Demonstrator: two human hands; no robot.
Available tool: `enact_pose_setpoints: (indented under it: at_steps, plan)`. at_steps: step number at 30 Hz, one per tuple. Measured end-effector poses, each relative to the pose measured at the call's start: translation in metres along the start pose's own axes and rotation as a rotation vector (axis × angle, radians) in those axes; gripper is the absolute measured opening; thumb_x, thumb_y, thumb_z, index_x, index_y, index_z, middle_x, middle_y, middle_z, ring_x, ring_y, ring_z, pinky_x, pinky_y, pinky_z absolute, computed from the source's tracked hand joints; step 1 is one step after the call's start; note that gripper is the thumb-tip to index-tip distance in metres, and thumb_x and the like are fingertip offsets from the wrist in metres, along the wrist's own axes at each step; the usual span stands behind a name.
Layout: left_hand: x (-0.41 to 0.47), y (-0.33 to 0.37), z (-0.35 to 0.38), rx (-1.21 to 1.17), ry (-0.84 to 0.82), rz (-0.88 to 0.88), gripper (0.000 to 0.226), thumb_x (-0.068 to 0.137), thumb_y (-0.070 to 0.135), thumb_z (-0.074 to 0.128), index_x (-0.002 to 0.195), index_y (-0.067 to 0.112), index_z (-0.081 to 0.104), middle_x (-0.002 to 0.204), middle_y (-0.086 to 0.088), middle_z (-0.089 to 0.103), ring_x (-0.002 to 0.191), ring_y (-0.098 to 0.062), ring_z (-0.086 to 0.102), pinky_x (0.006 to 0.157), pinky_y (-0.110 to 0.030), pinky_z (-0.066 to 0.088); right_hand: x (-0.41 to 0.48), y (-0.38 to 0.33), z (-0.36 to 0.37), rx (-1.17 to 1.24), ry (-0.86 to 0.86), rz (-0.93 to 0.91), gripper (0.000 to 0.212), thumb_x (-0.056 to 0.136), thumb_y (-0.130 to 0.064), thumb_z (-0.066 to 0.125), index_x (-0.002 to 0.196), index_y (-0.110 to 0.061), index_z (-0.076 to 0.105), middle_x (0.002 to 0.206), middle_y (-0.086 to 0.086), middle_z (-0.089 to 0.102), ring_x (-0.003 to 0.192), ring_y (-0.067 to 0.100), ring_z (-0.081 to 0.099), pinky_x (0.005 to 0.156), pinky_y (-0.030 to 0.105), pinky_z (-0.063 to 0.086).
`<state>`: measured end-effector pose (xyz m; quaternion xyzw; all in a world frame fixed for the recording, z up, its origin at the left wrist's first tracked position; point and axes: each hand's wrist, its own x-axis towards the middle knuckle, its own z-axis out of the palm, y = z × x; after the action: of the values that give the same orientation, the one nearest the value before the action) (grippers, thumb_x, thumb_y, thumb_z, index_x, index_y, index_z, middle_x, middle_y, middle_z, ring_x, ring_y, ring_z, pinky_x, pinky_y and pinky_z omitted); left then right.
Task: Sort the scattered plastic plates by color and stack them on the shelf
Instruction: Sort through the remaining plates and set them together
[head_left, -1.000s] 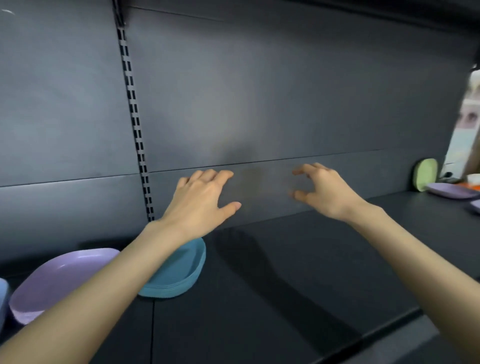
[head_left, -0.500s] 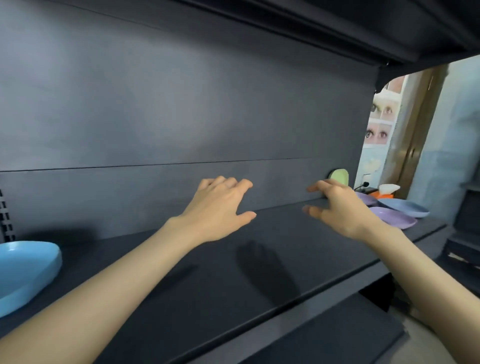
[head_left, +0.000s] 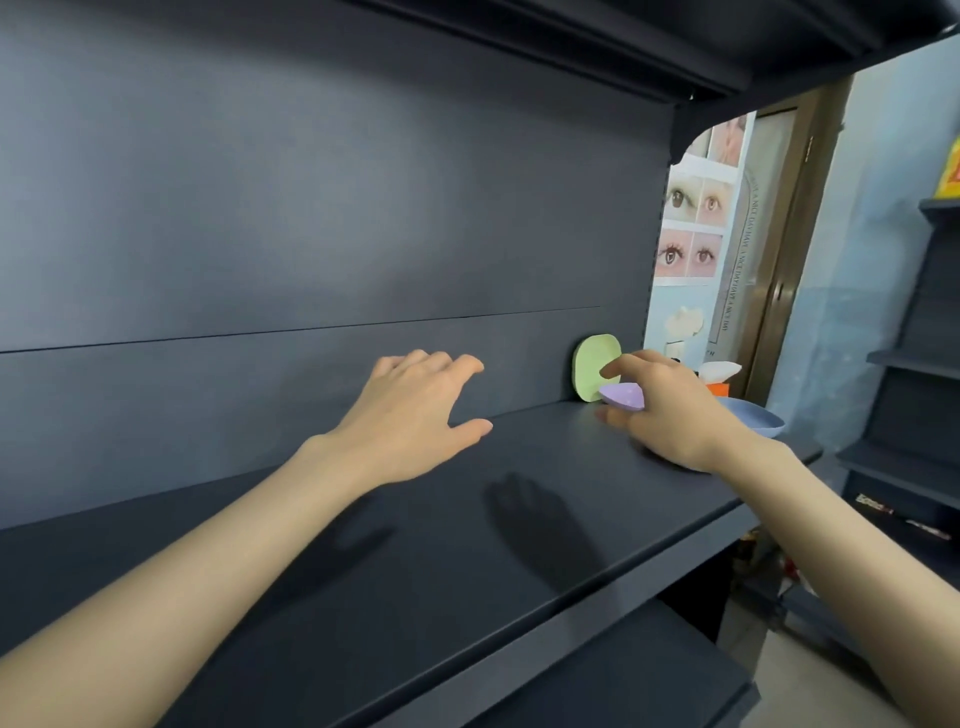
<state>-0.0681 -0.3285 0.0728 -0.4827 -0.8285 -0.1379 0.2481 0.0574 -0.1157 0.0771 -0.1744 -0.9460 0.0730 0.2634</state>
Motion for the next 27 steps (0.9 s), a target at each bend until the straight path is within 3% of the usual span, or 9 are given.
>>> enact_pose_setpoints:
  at_steps: [7,14,17,22,27]
  plan:
    - [0.079,0.016,0.073,-0.07,-0.029,-0.008,0.055,0.089,0.053,0.048,0.136,0.027,0.038,0.126,0.006,0.053,0.119,-0.015,0.042,0.101,-0.031,0.027,0.057,0.086,0.024,0.018,-0.026,-0.013,0.037,0.088,-0.029,0.061,0.122,-0.014,0.053,0.122,0.004,0.051,0.108,0.023,0.047,0.081,0.027,0.034]
    - [0.16,0.044,0.141,-0.171,-0.117,-0.046,0.053,0.089,0.052,0.05,0.134,0.027,0.039,0.127,0.007,0.051,0.119,-0.016,0.043,0.098,-0.032,0.03,0.108,0.177,0.042,0.011,-0.091,0.018,0.04,0.086,-0.028,0.063,0.122,-0.013,0.056,0.121,0.005,0.054,0.113,0.025,0.05,0.096,0.038,0.042]
    - [0.191,0.063,0.164,-0.169,-0.131,-0.026,0.053,0.089,0.052,0.05,0.135,0.027,0.039,0.127,0.006,0.052,0.119,-0.016,0.044,0.098,-0.032,0.03,0.129,0.216,0.046,0.008,-0.097,0.014,0.042,0.086,-0.026,0.064,0.125,-0.012,0.055,0.124,0.007,0.054,0.116,0.025,0.049,0.098,0.035,0.041]
    - [0.227,0.094,0.202,-0.19,-0.179,-0.058,0.054,0.089,0.051,0.051,0.135,0.027,0.04,0.131,0.007,0.05,0.12,-0.015,0.044,0.1,-0.032,0.032,0.162,0.277,0.06,0.037,-0.131,-0.015,0.045,0.087,-0.028,0.064,0.128,-0.013,0.052,0.126,0.007,0.052,0.117,0.024,0.047,0.095,0.029,0.037]
    - [0.249,0.119,0.238,-0.335,-0.265,-0.206,0.053,0.083,0.054,0.058,0.129,0.03,0.046,0.122,0.008,0.055,0.114,-0.011,0.05,0.1,-0.035,0.04,0.197,0.326,0.083,0.082,-0.233,-0.105,0.046,0.086,-0.033,0.064,0.126,-0.015,0.053,0.124,0.008,0.055,0.113,0.023,0.05,0.088,0.027,0.038]
